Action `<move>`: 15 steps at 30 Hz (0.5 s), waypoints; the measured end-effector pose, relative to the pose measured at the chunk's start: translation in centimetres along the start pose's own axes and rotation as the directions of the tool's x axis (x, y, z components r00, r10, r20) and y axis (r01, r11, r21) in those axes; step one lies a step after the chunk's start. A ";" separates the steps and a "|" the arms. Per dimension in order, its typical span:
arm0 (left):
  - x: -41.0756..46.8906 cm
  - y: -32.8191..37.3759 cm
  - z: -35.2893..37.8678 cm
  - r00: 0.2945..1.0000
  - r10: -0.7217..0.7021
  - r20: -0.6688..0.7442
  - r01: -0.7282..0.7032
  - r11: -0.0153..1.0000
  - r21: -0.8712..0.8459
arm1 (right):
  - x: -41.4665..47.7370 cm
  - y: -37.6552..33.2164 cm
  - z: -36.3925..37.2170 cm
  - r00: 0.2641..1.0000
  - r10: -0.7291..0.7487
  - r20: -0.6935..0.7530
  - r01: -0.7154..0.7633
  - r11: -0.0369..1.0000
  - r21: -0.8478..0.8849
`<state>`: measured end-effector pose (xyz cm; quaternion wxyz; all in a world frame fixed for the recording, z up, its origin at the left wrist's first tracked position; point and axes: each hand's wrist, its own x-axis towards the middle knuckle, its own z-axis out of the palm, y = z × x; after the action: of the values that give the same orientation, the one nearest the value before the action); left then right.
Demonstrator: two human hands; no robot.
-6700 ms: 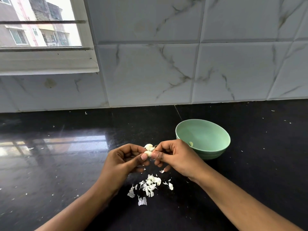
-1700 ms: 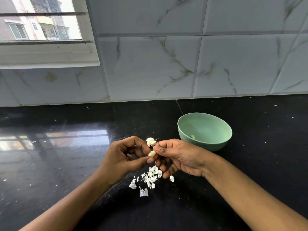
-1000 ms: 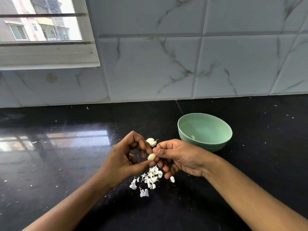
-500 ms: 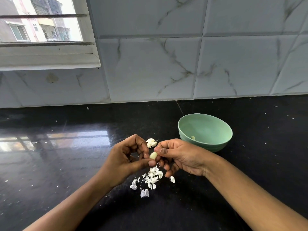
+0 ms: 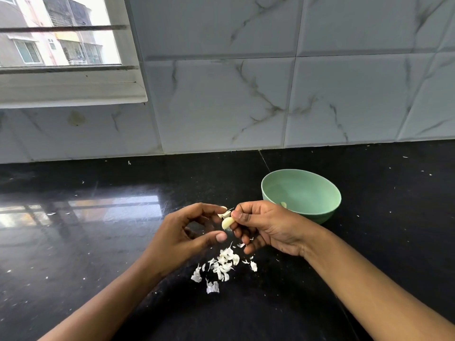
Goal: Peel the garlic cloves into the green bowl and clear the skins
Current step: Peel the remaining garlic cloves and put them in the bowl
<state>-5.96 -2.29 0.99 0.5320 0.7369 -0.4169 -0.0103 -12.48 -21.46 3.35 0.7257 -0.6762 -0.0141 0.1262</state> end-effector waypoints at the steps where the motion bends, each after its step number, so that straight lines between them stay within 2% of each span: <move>1: 0.0 0.1 0.2 1.000 -0.009 -0.013 0.008 0.999 -0.040 | 0.0 0.1 0.1 1.000 0.000 -0.011 -0.001 1.000 -0.016; 6: 0.1 0.2 0.9 0.995 -0.067 -0.079 0.061 0.995 -0.081 | 0.1 0.5 0.5 0.999 -0.003 -0.050 0.000 0.998 -0.059; 10: 0.4 0.2 0.7 0.986 -0.104 -0.133 0.088 0.988 -0.124 | 0.2 0.6 0.7 0.994 -0.081 -0.074 0.076 0.995 -0.068; 12: 0.4 0.2 0.6 0.982 -0.148 -0.113 0.125 0.973 -0.194 | 0.3 0.6 0.8 0.989 -0.126 -0.073 0.118 0.988 -0.101; 15: 0.3 0.2 0.4 0.946 -0.323 0.014 0.303 0.871 -0.388 | 0.4 0.8 0.9 0.982 -0.170 -0.077 0.158 0.976 -0.150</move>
<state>-6.04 -2.79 1.11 0.6678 0.6758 -0.2683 -0.1592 -12.43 -20.47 2.62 0.6831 -0.7281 -0.0466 0.0343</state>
